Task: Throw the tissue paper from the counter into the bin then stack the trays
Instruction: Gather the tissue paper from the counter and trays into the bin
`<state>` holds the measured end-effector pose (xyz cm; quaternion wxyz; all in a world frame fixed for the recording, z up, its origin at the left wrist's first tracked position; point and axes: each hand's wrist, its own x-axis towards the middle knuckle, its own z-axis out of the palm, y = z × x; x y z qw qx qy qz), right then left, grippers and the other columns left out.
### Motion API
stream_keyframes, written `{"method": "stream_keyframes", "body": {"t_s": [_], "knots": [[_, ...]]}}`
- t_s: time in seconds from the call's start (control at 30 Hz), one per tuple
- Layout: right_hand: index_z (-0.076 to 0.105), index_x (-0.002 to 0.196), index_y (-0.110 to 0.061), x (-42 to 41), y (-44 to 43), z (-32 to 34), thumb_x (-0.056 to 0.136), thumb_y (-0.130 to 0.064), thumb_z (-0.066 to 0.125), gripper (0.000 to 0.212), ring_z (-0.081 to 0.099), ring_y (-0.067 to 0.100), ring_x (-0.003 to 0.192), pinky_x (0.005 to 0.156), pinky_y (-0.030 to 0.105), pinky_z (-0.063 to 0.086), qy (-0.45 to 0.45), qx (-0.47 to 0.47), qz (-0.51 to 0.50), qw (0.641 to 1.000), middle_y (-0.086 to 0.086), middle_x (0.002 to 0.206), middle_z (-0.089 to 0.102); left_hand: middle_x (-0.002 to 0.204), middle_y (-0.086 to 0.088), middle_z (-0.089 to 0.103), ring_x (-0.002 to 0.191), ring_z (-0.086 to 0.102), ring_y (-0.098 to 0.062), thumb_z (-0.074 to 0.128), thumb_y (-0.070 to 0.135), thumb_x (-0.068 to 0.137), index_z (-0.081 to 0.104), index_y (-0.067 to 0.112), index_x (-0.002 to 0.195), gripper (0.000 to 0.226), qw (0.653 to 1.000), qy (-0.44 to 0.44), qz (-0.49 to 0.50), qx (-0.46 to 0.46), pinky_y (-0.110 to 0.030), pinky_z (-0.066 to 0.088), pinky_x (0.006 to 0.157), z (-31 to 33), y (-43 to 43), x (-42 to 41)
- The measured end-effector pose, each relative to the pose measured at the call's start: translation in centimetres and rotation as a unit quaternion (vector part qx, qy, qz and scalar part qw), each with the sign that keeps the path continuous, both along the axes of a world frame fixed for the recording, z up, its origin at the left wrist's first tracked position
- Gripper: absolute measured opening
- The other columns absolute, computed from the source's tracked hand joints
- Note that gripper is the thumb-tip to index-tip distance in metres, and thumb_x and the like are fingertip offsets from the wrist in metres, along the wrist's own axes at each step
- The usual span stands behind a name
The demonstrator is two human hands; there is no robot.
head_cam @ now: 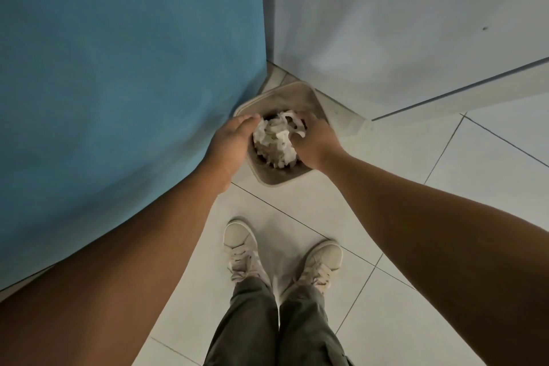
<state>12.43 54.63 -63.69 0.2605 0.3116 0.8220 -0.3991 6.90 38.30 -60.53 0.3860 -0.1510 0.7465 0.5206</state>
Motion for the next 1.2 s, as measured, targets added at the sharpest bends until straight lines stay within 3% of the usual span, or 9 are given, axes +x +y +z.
{"method": "stream_keyframes", "body": {"t_s": [0.13, 0.27, 0.47, 0.67, 0.87, 1.03, 1.2], "knots": [[0.052, 0.133, -0.025, 1.8, 0.8, 3.3, 0.088, -0.029, 0.052, 0.045, 0.056, 0.034, 0.114, 0.088, 0.030, 0.043, -0.001, 0.036, 0.027, 0.999, 0.011, 0.126, 0.060, 0.109, 0.008, 0.070, 0.107, 0.063, -0.012, 0.061, 0.052, 0.085, 0.069, 0.037, 0.098, 0.021, 0.999, 0.041, -0.019, -0.011, -0.033, 0.047, 0.098, 3.4, 1.1, -0.1], [0.053, 0.133, -0.022, 3.4, 1.2, 9.4, 0.092, -0.028, 0.050, 0.041, 0.056, 0.034, 0.110, 0.089, 0.033, 0.045, 0.020, 0.046, 0.028, 0.998, 0.014, 0.121, 0.059, 0.113, 0.008, 0.066, 0.095, 0.062, -0.003, 0.059, 0.042, 0.094, 0.066, 0.025, 0.118, 0.030, 0.990, 0.103, -0.073, -0.058, -0.012, 0.041, 0.072, 9.0, 2.5, 0.6], [0.052, 0.134, -0.021, 5.2, 1.7, 22.4, 0.091, -0.023, 0.054, 0.043, 0.049, 0.030, 0.123, 0.102, 0.035, 0.040, 0.111, 0.072, 0.052, 0.990, 0.010, 0.134, 0.053, 0.130, 0.003, 0.061, 0.121, 0.054, -0.015, 0.059, 0.027, 0.093, 0.060, 0.020, 0.128, 0.035, 0.936, 0.290, -0.168, -0.111, -0.023, 0.039, 0.102, 19.8, 3.9, 2.5], [0.053, 0.134, -0.015, 6.7, 2.7, 35.7, 0.093, -0.025, 0.056, 0.042, 0.045, 0.023, 0.127, 0.105, 0.032, 0.037, 0.219, 0.137, 0.083, 0.963, 0.006, 0.135, 0.053, 0.130, 0.003, 0.056, 0.127, 0.044, -0.014, 0.058, 0.029, 0.093, 0.055, 0.026, 0.131, 0.038, 0.888, 0.397, -0.202, -0.118, -0.019, 0.033, 0.098, 32.3, 5.1, 3.8], [0.053, 0.133, -0.014, 6.0, 3.4, 48.2, 0.093, -0.026, 0.057, 0.042, 0.044, 0.024, 0.128, 0.107, 0.033, 0.035, 0.320, 0.177, 0.104, 0.925, 0.007, 0.135, 0.052, 0.131, 0.000, 0.057, 0.127, 0.044, -0.016, 0.057, 0.030, 0.093, 0.056, 0.019, 0.130, 0.038, 0.825, 0.505, -0.209, -0.142, -0.030, 0.041, 0.101, 44.9, 4.8, 4.9], [0.056, 0.130, -0.011, 4.7, 2.9, 56.1, 0.092, -0.023, 0.059, 0.040, 0.047, 0.026, 0.124, 0.107, 0.037, 0.038, 0.410, 0.196, 0.124, 0.882, 0.009, 0.131, 0.055, 0.128, -0.003, 0.060, 0.122, 0.049, -0.020, 0.047, 0.041, 0.095, 0.058, 0.014, 0.127, 0.043, 0.792, 0.561, -0.177, -0.162, -0.034, 0.041, 0.103, 51.9, 2.8, 5.5], [0.054, 0.132, -0.012, 3.7, 0.3, 61.1, 0.092, -0.027, 0.055, 0.043, 0.046, 0.026, 0.126, 0.108, 0.041, 0.038, 0.444, 0.180, 0.157, 0.864, 0.010, 0.134, 0.053, 0.133, -0.004, 0.058, 0.124, 0.047, -0.021, 0.043, 0.043, 0.097, 0.059, 0.014, 0.127, 0.045, 0.761, 0.604, -0.130, -0.197, -0.034, 0.039, 0.104, 56.3, -0.8, 5.5]]}}
